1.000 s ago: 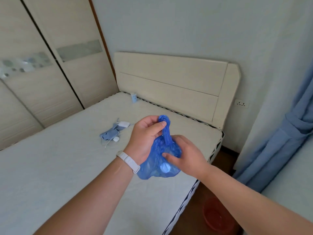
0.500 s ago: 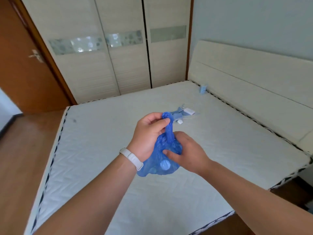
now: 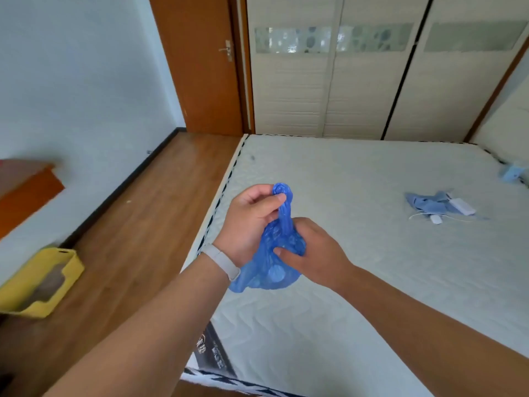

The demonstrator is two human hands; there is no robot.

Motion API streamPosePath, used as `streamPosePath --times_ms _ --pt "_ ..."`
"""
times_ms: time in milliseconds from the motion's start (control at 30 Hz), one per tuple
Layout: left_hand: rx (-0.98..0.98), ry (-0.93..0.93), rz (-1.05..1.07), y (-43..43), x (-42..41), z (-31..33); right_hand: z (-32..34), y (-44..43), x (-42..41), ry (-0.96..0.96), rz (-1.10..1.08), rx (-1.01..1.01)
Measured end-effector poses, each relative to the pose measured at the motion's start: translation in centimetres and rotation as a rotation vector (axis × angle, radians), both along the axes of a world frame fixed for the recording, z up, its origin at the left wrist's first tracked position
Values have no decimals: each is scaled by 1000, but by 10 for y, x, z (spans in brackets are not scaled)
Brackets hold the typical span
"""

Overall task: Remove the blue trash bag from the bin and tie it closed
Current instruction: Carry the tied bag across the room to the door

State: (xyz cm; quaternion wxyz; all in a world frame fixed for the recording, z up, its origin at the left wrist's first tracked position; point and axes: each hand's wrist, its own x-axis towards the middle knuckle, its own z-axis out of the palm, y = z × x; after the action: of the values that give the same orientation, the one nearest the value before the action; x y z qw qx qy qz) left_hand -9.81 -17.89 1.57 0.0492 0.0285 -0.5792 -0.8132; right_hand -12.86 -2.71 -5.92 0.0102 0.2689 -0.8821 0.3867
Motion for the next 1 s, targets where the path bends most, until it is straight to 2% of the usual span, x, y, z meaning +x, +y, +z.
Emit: streamPosePath --times_ms 467,800,900,1000 --pt "21 -25 477 -174 87 -12 -9 -199 19 -30 470 15" --pt "-3 -70 709 -302 76 -37 -36 -347 -14 -61 674 44" --pt "28 -107 748 -339 65 -34 -37 -390 -26 -81 722 39" --pt "-23 -125 774 -377 53 -27 -34 -432 -41 -65 762 34"
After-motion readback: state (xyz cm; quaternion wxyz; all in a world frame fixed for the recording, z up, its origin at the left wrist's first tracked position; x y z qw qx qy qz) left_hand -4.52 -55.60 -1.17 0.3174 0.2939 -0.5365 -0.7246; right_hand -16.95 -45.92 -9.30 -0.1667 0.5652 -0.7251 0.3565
